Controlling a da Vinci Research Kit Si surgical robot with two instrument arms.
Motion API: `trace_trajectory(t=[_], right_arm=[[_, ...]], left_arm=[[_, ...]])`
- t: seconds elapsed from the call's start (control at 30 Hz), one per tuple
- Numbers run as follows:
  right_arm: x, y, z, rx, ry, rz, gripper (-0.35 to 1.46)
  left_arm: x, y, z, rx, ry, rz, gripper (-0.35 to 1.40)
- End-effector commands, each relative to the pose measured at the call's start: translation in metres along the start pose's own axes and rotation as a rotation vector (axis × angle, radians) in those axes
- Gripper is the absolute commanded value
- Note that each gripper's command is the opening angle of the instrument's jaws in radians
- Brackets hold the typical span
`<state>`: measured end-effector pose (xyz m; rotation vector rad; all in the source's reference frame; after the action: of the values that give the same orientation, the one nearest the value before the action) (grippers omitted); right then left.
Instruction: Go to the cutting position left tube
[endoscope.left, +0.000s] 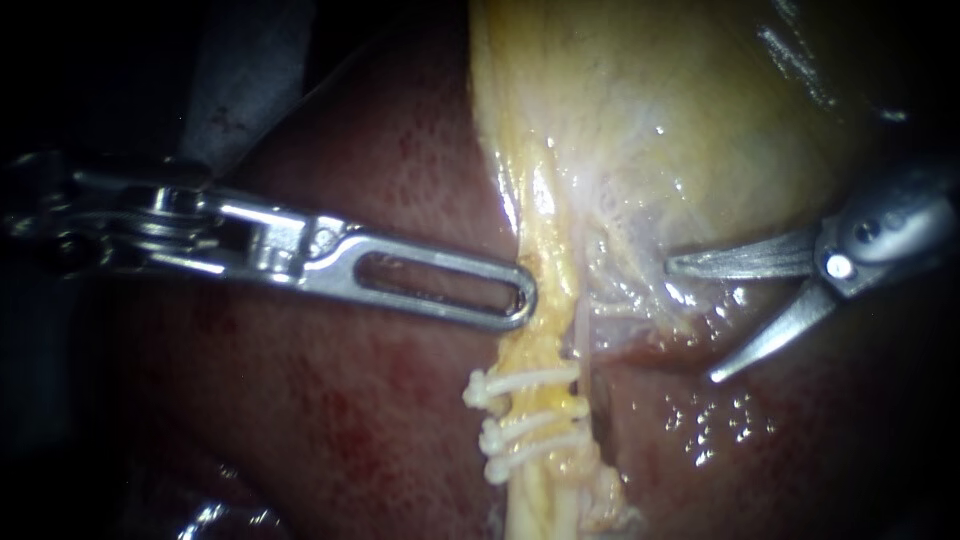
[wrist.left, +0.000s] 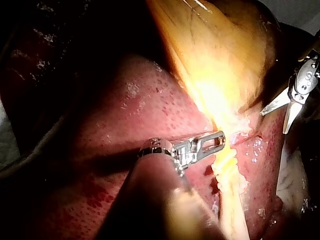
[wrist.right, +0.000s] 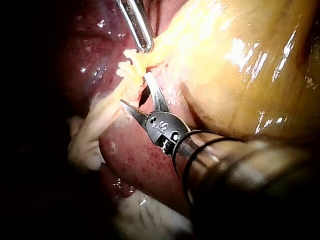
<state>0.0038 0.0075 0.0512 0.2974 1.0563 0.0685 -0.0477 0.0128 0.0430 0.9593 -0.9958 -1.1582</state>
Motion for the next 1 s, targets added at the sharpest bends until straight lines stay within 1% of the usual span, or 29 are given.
trace_trajectory(t=[0.03,0.27,0.47,0.57,0.7,0.97,1.0], right_arm=[[0.0,0.0,0.0,0.0,0.0,0.0,1.44],[-0.0001,-0.0002,0.0001,0.0,0.0,-0.001,1.44],[-0.0007,-0.0006,0.0005,-0.002,-0.001,-0.006,1.44],[-0.0008,-0.0007,0.0006,-0.003,0.002,-0.007,1.44],[-0.0008,-0.0007,0.0006,-0.003,0.002,-0.007,1.44],[-0.0008,-0.0007,0.0007,-0.004,0.002,-0.007,1.44],[-0.0009,-0.0008,0.0007,-0.002,-0.004,-0.008,1.44]], left_arm=[[0.0,0.0,0.0,0.0,0.0,0.0,-0.35],[0.0,0.0,-0.0001,0.0,0.001,0.0,-0.35],[-0.0003,-0.0004,-0.0008,0.008,0.003,-0.002,-0.35],[-0.0007,-0.0007,-0.0015,0.01,0.004,-0.005,-0.35],[-0.0012,-0.0013,-0.0025,0.014,-0.01,-0.011,-0.35],[-0.0013,-0.0025,-0.0038,0.017,-0.015,-0.016,-0.35],[-0.0015,-0.0026,-0.0039,0.016,-0.017,-0.018,-0.35]])
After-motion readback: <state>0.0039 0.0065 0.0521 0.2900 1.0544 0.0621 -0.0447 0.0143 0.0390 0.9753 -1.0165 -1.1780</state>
